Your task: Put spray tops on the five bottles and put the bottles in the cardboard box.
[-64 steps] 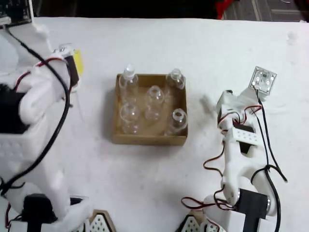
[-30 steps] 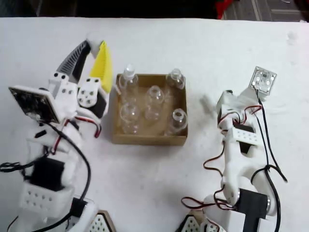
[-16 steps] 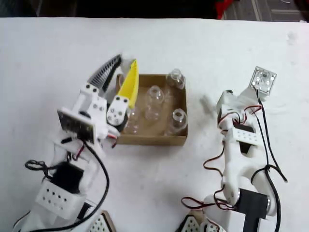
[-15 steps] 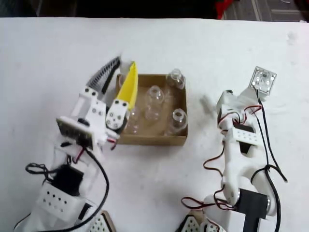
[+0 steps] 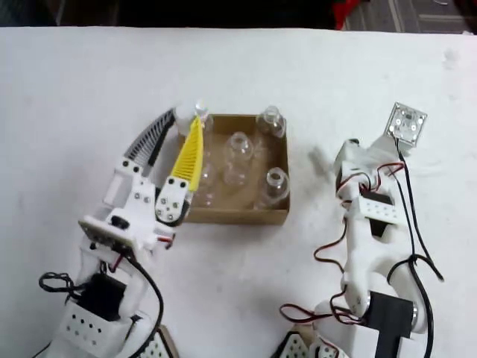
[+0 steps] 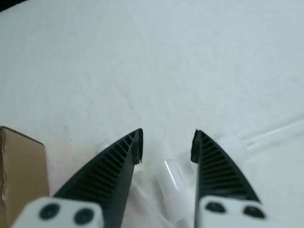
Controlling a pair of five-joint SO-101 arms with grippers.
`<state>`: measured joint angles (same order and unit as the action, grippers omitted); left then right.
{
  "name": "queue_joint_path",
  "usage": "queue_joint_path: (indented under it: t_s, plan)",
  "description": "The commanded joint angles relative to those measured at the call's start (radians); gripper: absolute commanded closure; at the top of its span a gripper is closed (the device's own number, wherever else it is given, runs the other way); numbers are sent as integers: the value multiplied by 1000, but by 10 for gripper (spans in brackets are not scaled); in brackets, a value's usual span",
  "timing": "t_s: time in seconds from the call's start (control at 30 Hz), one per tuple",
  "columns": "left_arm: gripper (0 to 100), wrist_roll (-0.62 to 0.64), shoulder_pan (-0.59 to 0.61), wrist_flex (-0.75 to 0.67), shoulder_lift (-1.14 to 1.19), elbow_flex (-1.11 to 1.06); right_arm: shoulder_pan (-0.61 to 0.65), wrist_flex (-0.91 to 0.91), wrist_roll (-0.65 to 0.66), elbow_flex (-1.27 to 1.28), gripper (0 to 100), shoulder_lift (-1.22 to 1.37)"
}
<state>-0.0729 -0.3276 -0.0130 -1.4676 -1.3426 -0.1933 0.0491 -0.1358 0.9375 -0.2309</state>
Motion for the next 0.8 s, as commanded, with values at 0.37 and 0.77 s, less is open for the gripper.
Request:
queue_joint_path:
  t_s: [0.37,0.77]
  plan:
    - [980,2,10,66,-18,5,8,-24,14,-8,850,-2]
    - [980,74,19,-38,-18,-153,8,-24,14,-8,850,-2]
